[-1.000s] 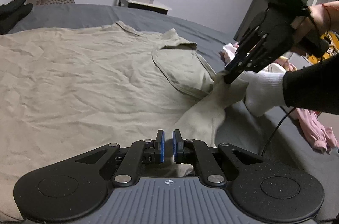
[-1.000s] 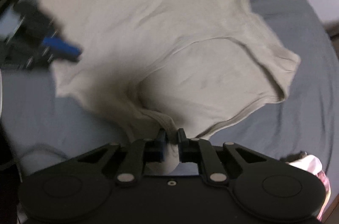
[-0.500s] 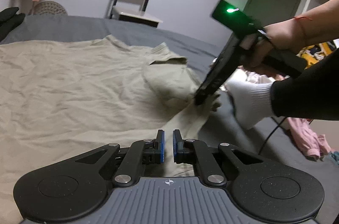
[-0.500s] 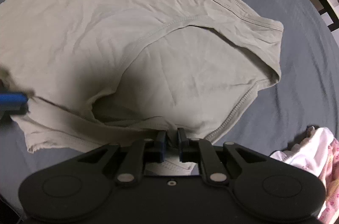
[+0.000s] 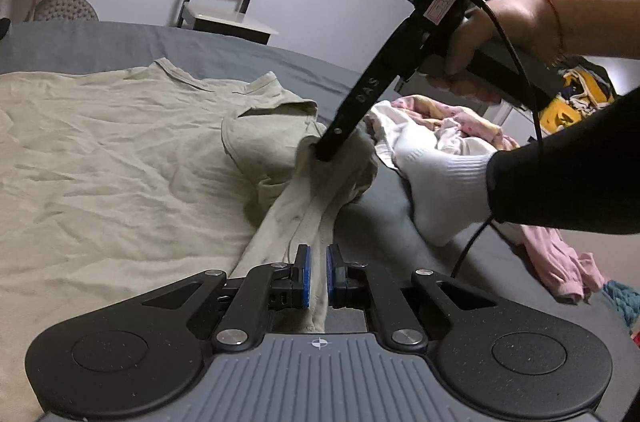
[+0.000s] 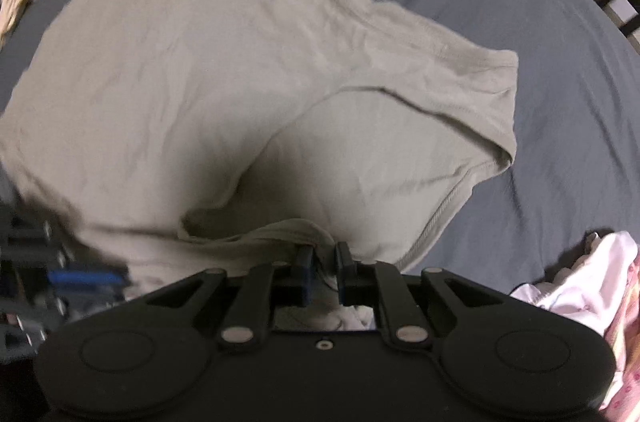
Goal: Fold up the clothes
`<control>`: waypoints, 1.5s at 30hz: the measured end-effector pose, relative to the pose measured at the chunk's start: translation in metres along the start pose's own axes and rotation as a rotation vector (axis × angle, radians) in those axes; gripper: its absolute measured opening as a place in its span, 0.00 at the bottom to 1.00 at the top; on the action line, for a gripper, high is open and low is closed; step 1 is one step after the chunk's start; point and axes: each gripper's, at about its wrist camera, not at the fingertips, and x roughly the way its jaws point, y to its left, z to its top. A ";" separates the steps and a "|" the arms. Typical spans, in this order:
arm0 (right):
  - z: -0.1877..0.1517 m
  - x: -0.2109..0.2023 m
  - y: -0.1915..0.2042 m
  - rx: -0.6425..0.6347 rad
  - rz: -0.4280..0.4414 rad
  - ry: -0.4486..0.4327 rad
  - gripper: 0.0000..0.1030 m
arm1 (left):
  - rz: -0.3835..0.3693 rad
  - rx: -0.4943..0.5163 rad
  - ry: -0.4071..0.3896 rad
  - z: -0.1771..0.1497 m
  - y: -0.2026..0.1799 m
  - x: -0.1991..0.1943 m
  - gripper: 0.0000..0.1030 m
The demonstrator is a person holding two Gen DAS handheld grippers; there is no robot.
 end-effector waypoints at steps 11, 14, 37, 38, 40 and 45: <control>0.003 -0.014 0.007 -0.060 -0.068 0.056 0.60 | 0.044 -0.146 0.025 -0.004 0.026 0.021 0.05; 0.003 -0.020 0.008 -0.088 -0.079 0.089 0.60 | 0.031 -0.198 0.022 -0.002 0.033 0.023 0.05; -0.005 -0.012 0.014 -0.034 -0.082 0.021 0.21 | 0.016 -0.206 0.023 -0.003 0.033 0.020 0.05; -0.005 -0.011 0.013 -0.028 -0.079 0.018 0.20 | 0.016 -0.205 0.023 -0.003 0.033 0.019 0.05; -0.004 -0.008 0.012 -0.016 -0.072 0.013 0.10 | 0.016 -0.200 0.025 -0.004 0.032 0.018 0.05; -0.012 -0.029 0.013 -0.015 -0.056 0.117 0.10 | -0.021 -0.180 0.045 -0.005 0.027 0.007 0.05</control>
